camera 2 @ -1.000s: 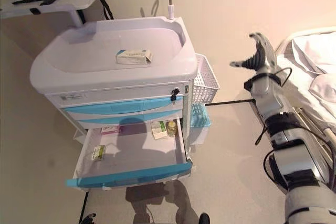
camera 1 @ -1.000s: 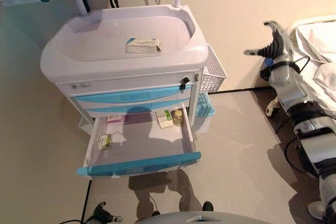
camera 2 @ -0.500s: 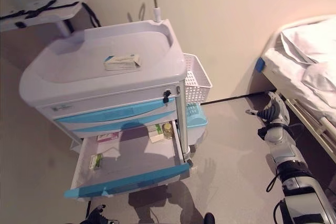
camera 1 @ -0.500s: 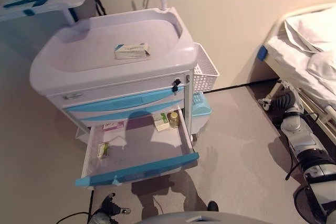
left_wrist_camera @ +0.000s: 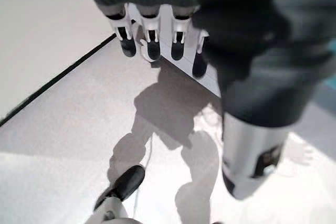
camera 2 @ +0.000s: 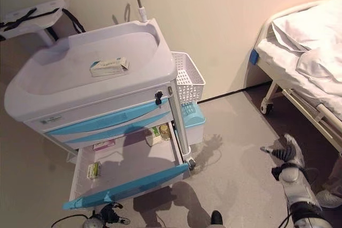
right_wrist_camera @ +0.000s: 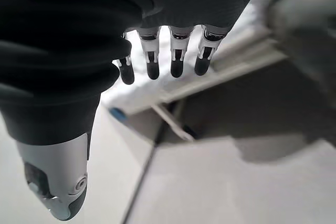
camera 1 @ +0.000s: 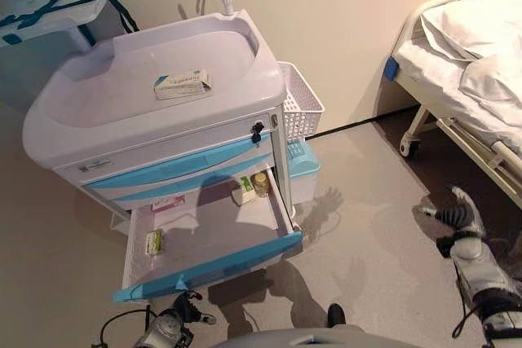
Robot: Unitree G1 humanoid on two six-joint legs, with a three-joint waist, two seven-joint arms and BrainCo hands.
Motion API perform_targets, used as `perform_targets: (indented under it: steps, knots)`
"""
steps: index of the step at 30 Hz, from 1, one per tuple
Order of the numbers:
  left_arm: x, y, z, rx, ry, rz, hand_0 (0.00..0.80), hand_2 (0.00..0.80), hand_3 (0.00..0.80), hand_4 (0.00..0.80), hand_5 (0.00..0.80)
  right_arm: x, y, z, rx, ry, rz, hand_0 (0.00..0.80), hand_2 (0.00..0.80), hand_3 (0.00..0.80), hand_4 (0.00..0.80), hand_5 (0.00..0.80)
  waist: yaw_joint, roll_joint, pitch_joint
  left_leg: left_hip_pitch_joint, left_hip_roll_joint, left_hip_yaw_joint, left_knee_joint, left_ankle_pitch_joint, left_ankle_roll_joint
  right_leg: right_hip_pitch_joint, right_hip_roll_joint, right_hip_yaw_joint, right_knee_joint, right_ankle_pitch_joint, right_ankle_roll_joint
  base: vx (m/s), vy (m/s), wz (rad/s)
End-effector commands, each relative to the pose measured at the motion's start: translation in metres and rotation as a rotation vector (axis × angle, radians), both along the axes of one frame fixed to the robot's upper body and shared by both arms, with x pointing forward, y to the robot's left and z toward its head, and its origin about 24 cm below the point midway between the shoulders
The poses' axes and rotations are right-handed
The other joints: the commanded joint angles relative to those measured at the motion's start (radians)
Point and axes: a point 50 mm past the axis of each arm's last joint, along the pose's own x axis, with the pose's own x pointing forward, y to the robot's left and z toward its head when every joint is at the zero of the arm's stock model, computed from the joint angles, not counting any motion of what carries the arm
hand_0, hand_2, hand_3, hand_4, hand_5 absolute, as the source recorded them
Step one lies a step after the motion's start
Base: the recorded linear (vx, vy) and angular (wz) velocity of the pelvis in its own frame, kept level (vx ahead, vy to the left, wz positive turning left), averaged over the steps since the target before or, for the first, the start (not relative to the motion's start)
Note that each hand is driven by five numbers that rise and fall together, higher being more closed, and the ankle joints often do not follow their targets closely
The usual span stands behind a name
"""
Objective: Open the drawer and pick up the medicine
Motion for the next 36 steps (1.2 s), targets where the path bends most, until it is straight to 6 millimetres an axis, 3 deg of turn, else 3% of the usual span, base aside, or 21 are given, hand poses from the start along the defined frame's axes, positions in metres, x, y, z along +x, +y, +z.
perform_targets:
  steps: [1,2,4,5,8,13,18,25,36]
  knots:
    - [0.036,0.031,0.021,0.100,-0.090,-0.060,0.000,0.000,0.000,0.000,0.000,0.010,0.006,-0.001,0.080,-0.061,-0.018,0.000,0.000,0.000,0.000,0.000,-0.013,-0.072,-0.014,-0.078,-0.048,0.000,0.016,0.013,0.021,0.049,-0.038,-0.009,0.031,-0.078,0.081,-0.003,-0.007,-0.09]
    - [0.040,0.033,0.023,0.106,-0.093,-0.066,0.000,0.000,0.000,0.000,0.000,0.002,0.008,-0.014,0.116,-0.013,-0.039,0.000,0.000,0.000,0.000,0.000,-0.016,-0.073,-0.012,-0.079,-0.046,0.002,0.016,0.013,0.021,0.047,-0.037,-0.006,0.028,-0.077,0.082,0.001,-0.006,-0.04]
    - [0.041,0.034,0.024,0.109,-0.090,-0.071,0.000,0.000,0.000,0.000,0.000,-0.003,0.009,-0.020,0.135,0.012,-0.050,0.000,0.000,0.000,0.000,0.000,-0.017,-0.074,-0.013,-0.080,-0.046,0.004,0.015,0.013,0.021,0.046,-0.037,-0.004,0.027,-0.076,0.082,0.000,0.000,0.00]
    - [0.041,0.034,0.023,0.113,-0.081,-0.084,0.000,0.000,0.000,0.000,0.000,-0.016,0.007,-0.034,0.164,0.067,-0.084,0.000,0.000,0.000,0.000,0.000,-0.020,-0.076,-0.015,-0.078,-0.046,0.006,0.015,0.011,0.020,0.047,-0.036,-0.001,0.025,-0.075,0.082,0.000,0.000,0.00]
    - [0.042,0.036,0.024,0.121,-0.074,-0.091,0.000,0.000,0.000,0.000,0.000,-0.025,0.007,-0.043,0.186,0.105,-0.108,0.000,0.000,0.000,0.000,0.000,-0.022,-0.078,-0.017,-0.077,-0.045,0.007,0.014,0.009,0.020,0.047,-0.035,0.002,0.024,-0.075,0.081,0.000,0.000,0.00]
    - [0.047,0.040,0.027,0.144,-0.064,-0.118,0.000,0.000,0.000,0.000,0.000,-0.058,0.006,-0.070,0.267,0.242,-0.195,0.000,0.000,0.000,0.000,0.000,-0.033,-0.084,-0.003,-0.082,-0.044,0.012,0.014,0.009,0.020,0.035,-0.031,0.012,0.024,-0.072,0.082,0.000,0.000,0.00]
    - [0.060,0.044,0.033,0.168,-0.088,-0.139,0.000,0.000,0.000,0.000,0.000,-0.072,0.006,-0.082,0.303,0.320,-0.236,0.000,0.000,0.000,0.000,0.000,-0.040,-0.089,0.024,-0.102,-0.046,0.016,0.020,0.012,0.022,0.009,-0.031,0.021,0.030,-0.066,0.082,-0.037,0.000,-0.06]
    - [0.084,0.049,0.048,0.209,-0.152,-0.156,0.000,0.000,0.000,0.000,0.000,-0.071,0.007,-0.084,0.309,0.358,-0.238,0.000,0.000,0.000,0.000,0.000,-0.049,-0.097,0.067,-0.151,-0.047,0.023,0.034,0.017,0.022,-0.045,-0.030,0.033,0.041,-0.051,0.083,-0.053,0.003,-0.09]
    - [0.128,0.060,0.083,0.295,-0.271,-0.197,0.000,0.000,0.000,0.000,0.000,-0.048,0.011,-0.076,0.291,0.326,-0.183,0.000,0.000,0.000,0.000,0.000,-0.064,-0.123,0.149,-0.237,-0.045,0.026,0.073,0.026,0.024,-0.139,-0.031,0.053,0.073,-0.031,0.081,-0.055,0.004,-0.05]
